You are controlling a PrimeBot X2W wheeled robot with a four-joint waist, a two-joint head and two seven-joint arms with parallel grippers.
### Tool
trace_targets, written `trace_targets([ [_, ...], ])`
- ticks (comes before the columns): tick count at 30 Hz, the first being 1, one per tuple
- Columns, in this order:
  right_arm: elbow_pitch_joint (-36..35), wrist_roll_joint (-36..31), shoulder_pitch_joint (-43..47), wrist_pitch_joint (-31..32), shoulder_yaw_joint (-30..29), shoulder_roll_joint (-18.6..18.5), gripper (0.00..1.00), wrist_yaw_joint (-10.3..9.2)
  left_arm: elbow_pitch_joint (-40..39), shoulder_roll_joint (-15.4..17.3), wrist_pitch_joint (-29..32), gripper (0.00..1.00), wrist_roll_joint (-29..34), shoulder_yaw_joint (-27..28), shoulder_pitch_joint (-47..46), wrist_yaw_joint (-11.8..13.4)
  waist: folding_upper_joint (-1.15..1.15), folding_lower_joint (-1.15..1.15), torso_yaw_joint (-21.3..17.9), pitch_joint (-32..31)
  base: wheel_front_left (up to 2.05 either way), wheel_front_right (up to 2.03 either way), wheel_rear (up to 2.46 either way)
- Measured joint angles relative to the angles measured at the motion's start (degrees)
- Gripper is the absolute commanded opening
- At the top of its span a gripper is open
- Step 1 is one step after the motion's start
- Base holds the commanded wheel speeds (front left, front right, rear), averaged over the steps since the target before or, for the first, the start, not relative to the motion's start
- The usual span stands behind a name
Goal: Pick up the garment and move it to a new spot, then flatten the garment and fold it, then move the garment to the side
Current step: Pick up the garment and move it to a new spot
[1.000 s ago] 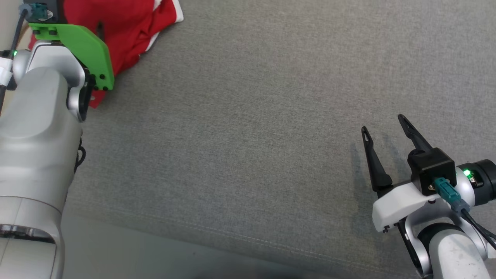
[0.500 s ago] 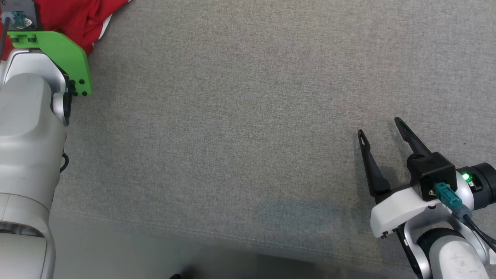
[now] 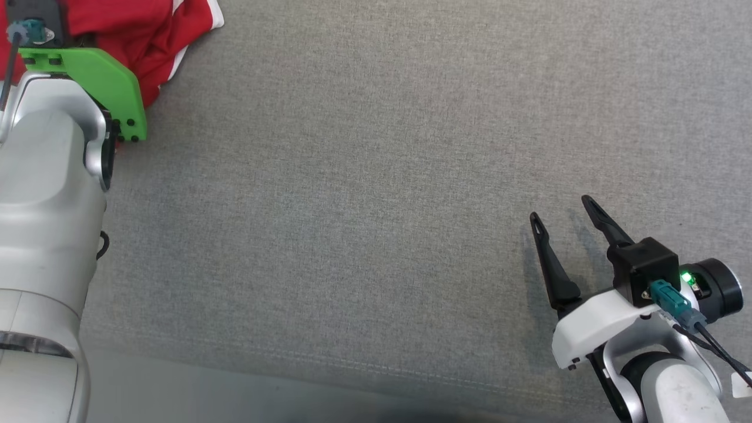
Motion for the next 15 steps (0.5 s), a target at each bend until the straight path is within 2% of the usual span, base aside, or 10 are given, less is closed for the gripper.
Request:
trace_targets([
  [6,4.3,3.9,0.5,-2.0,-0.4,0.0,1.0,0.0,-1.4,-2.8,-3.1,0.0,-0.9,-0.2,-0.6,-2.5,0.0,0.0,-0.5,-5.1,0.0,0.0,0.0],
  [12,8.2,7.3,4.4,-3.6,-1.9,0.0,1.0,0.0,-3.0,-9.0,-3.3,0.0,-2.1,-1.0,-0.6,-4.6,0.0,0.0,-1.4,-11.8,0.0,0.0,0.0],
  [15,9.3,7.8,6.3,-3.8,-2.3,0.0,1.0,0.0,-3.9,-10.4,-2.8,0.0,-2.6,-2.0,-0.6,-5.6,0.0,0.0,-2.1,-15.4,0.0,0.0,0.0],
])
